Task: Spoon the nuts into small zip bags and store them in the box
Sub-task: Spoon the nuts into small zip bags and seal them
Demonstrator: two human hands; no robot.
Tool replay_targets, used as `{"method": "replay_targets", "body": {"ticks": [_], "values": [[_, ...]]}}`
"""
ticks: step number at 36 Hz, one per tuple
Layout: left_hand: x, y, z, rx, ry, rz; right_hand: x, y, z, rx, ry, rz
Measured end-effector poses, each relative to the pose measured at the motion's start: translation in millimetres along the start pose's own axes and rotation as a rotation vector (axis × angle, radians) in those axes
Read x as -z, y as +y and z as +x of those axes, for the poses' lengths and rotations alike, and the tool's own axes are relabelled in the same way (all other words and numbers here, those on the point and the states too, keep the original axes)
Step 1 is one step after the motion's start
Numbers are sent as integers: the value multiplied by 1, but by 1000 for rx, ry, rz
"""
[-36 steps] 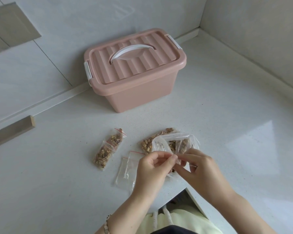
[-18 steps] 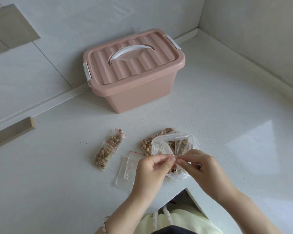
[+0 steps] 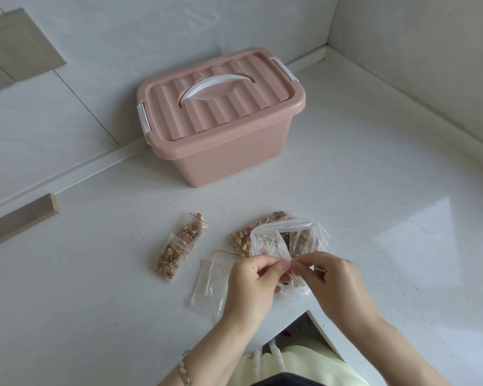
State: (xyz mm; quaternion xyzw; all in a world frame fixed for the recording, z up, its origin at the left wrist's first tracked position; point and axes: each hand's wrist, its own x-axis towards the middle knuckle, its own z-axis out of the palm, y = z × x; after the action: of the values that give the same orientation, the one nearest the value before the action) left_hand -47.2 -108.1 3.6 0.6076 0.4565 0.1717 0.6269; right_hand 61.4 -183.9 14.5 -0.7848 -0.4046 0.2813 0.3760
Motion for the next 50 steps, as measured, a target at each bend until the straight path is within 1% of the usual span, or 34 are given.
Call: {"method": "replay_targets", "body": {"ticks": [4, 7, 10, 13, 15, 17, 19, 21, 23, 24, 25, 26, 28, 30, 32, 34, 36, 38, 41, 44, 46, 48, 50], "values": [[10, 4, 6, -14, -110, 2, 6, 1, 2, -47, -91, 87], [18, 9, 10, 61, -219, -93, 7, -3, 1, -57, -130, 134], [25, 10, 12, 125, -275, -180, 5, -8, -1, -66, -114, 112], [29, 6, 13, 187, -298, -261, 6, -13, 3, -118, -67, 160], [28, 4, 13, 245, -289, -235, 6, -14, 4, -160, -46, 124], [26, 2, 11, 245, -198, -104, 4, -13, 2, -163, -7, -4], [24, 1, 8, 151, -72, 146, -1, -9, 0, -132, 50, -184], [22, 6, 3, 30, 16, 516, -6, -5, -1, -119, 73, -308], [19, 13, 0, -81, 58, 903, -9, -5, 1, -134, 82, -363], [18, 12, -1, -135, 79, 982, -9, -6, 2, -142, 87, -368], [17, 11, 0, -186, 87, 994, -8, -6, 3, -146, 93, -353], [16, 8, 1, -242, 94, 939, -8, -6, 4, -148, 97, -321], [18, 1, 4, -368, 91, 737, -4, -8, 6, -151, 95, -224], [20, -6, 8, -466, -23, 570, 1, -12, 6, -146, 83, -117], [21, -12, 10, -538, -171, 518, 5, -17, 6, -145, 65, -25], [18, -15, 11, -530, -245, 553, 6, -20, 6, -162, 49, 46], [12, -19, 14, -562, -195, 578, 7, -23, 5, -194, 32, 118], [5, -20, 17, -637, -85, 525, 7, -25, 4, -210, 11, 162], [0, -19, 19, -666, 28, 420, 9, -25, 4, -192, -6, 152], [-2, -20, 20, -701, 111, 438, 10, -21, 4, -183, 2, 133], [-1, -22, 21, -708, 152, 471, 11, -16, 4, -149, 36, 82], [4, -22, 21, -608, 157, 456, 14, -11, 4, -89, 81, -6], [12, -21, 19, -396, 123, 381, 23, -9, 3, -100, 73, -56]]}}
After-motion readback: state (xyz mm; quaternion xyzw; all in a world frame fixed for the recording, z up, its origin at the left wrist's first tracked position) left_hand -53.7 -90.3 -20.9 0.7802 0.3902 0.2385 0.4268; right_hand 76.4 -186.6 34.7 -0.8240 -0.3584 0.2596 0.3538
